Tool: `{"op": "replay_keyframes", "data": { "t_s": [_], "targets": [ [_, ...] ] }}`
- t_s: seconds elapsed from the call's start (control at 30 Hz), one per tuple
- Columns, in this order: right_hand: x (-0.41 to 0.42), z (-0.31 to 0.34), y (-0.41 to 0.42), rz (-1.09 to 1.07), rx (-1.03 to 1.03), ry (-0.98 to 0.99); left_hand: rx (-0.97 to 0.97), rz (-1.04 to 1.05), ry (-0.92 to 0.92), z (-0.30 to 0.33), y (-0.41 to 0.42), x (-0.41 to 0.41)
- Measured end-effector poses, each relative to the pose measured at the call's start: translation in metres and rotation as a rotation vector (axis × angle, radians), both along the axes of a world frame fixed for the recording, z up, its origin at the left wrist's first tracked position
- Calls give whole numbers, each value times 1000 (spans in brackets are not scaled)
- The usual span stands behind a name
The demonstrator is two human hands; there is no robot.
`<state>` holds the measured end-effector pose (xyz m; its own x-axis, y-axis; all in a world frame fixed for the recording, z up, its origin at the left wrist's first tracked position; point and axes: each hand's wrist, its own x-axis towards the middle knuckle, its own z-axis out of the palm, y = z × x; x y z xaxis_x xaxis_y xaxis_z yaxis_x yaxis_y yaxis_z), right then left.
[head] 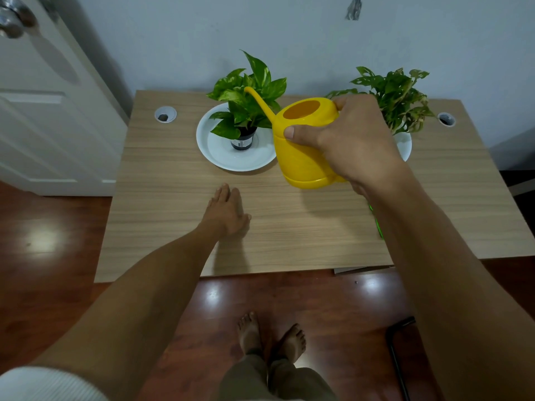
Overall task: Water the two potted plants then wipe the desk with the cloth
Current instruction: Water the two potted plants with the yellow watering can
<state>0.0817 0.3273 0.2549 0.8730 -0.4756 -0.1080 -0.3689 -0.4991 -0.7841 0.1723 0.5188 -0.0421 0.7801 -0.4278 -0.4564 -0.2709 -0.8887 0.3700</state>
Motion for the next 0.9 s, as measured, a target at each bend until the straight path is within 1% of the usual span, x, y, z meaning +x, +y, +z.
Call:
{"op": "replay_keyframes", "data": {
  "t_s": [0.2,0.5,0.67,0.9],
  "targets": [
    [8,-4,0,-56,18,-22,-3,-11,-10,-1,1,0],
    [7,-3,-6,-101,-11,-51,-10,-14,-20,0,2,-1],
    [3,-3,-7,-95,-10,-18,-11,-10,-21,0,0,-1],
    [0,-2,-1,-30,55,-8,-2,-19,-20,1,0,0]
  ]
}}
